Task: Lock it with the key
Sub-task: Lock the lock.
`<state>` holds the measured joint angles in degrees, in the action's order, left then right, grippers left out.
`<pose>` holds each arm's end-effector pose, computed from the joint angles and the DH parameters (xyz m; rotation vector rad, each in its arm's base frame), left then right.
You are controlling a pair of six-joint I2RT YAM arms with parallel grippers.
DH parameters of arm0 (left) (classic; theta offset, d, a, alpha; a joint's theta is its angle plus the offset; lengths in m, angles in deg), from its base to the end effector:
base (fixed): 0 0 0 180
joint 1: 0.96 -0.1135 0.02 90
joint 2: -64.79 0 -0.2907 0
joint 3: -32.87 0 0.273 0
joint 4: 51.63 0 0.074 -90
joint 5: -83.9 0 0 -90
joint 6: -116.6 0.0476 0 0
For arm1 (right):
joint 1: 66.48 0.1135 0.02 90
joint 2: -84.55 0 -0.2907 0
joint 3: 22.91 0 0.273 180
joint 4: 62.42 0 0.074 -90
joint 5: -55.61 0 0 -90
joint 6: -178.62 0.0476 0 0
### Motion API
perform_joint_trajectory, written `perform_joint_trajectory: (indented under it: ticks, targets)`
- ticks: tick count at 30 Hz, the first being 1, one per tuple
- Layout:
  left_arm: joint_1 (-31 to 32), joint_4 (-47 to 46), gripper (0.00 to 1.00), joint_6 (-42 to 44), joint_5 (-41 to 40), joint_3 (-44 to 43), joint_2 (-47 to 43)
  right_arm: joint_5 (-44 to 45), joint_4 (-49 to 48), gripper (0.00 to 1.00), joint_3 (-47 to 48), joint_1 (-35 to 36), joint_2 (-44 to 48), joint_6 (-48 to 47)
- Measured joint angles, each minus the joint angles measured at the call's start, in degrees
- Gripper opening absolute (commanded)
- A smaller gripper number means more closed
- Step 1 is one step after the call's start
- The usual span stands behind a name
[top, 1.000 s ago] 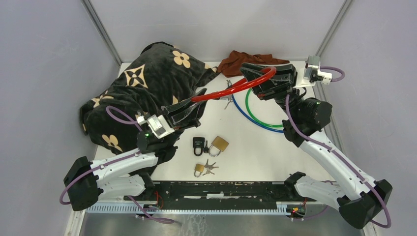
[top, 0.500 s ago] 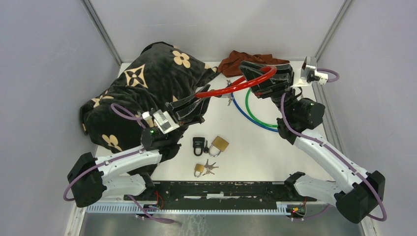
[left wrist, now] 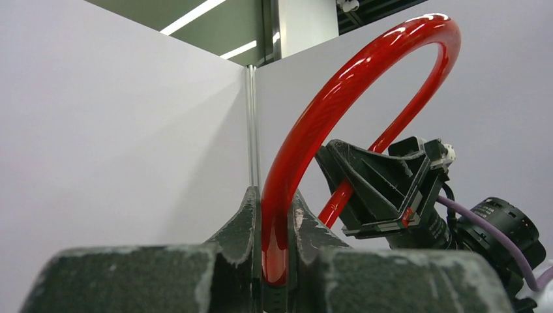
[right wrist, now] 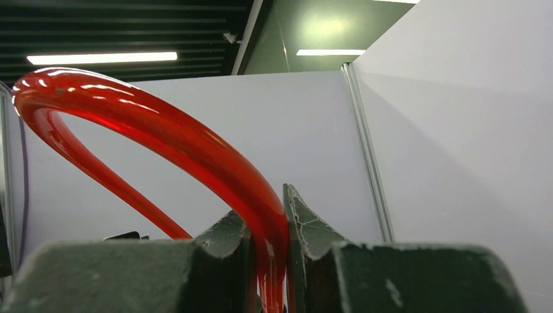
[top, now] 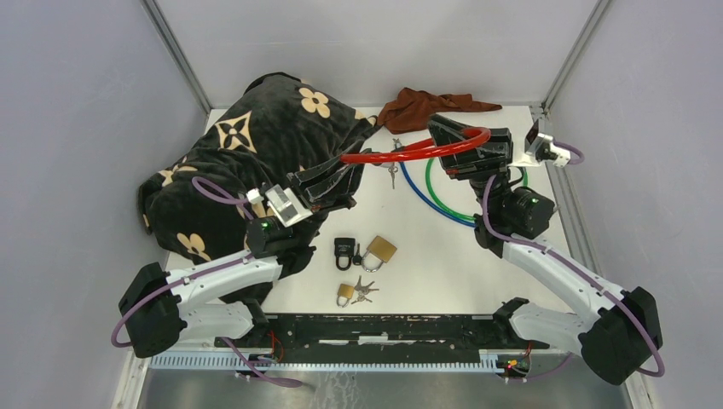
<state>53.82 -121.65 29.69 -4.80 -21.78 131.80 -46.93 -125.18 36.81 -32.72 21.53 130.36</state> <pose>0.1365 -0.1952 0.4254 0.3025 0.4999 -0.8838 0.1787 0.1319 0.4606 -0.1906 0.5888 1.3374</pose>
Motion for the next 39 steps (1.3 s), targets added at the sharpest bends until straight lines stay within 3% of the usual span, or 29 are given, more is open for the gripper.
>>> perform_joint_trajectory:
  ticks: [12, 16, 25, 33, 39]
  targets:
    - [-0.79, 0.37, 0.02, 0.00, -1.27, -0.61, 0.00, 3.67, -8.22, 0.00, -1.77, 0.68, -4.72, 3.85]
    - [-0.83, 0.44, 0.02, 0.00, -1.27, -0.63, -0.02, 4.76, -9.53, 0.08, -3.17, 0.74, -4.74, 3.34]
    - [-1.27, 0.85, 0.02, -0.04, -2.25, -0.63, -0.04, 7.02, -11.13, 0.14, -3.43, 1.62, -7.91, 3.43]
    - [-1.57, 0.72, 0.02, -0.09, -3.76, -0.63, -0.09, 7.48, -11.10, 0.09, -2.10, 2.25, -10.23, 3.06]
    - [-1.57, 0.79, 0.02, -0.07, -4.07, -0.63, -0.24, 5.57, -10.01, 0.21, -1.81, 1.03, -10.73, 2.82]
